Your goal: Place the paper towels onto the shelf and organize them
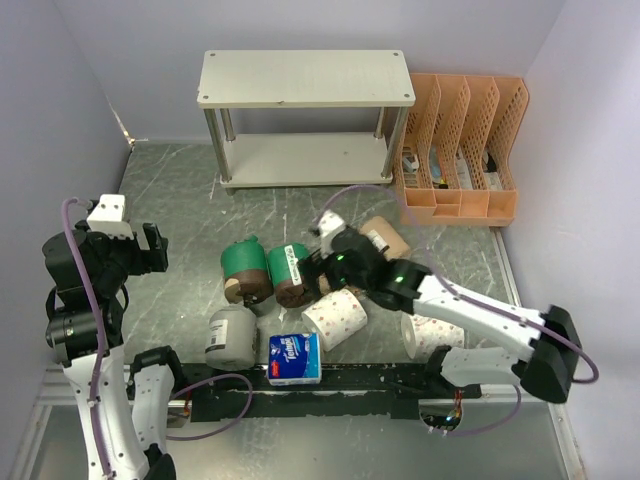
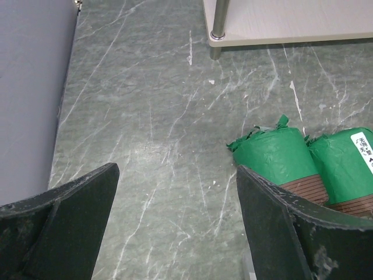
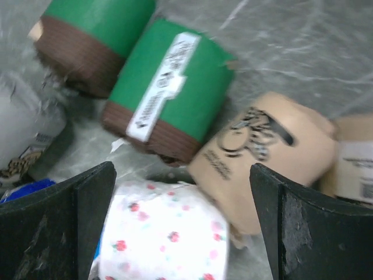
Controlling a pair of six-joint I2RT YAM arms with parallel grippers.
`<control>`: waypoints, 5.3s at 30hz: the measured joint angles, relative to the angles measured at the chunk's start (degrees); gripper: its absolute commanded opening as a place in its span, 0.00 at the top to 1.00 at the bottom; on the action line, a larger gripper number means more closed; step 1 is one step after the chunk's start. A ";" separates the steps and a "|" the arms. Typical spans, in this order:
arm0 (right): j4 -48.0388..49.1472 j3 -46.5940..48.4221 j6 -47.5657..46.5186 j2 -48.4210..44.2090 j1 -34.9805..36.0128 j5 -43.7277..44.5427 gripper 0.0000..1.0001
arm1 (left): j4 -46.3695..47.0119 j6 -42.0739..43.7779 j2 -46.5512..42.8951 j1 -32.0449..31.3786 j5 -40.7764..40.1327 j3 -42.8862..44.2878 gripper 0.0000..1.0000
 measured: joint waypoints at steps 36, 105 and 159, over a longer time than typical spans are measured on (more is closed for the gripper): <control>10.05 4.92 -23.10 24.35 14.05 9.46 1.00 | 0.39 0.04 -3.50 0.04 0.00 -0.28 0.06; 43.39 -0.33 41.42 25.18 -28.87 -25.44 0.77 | 0.44 0.02 -5.03 0.15 -0.68 -0.46 0.06; 17.18 5.81 18.43 23.85 -29.57 -10.97 0.00 | 0.44 0.02 -5.03 0.17 -0.68 -0.46 0.06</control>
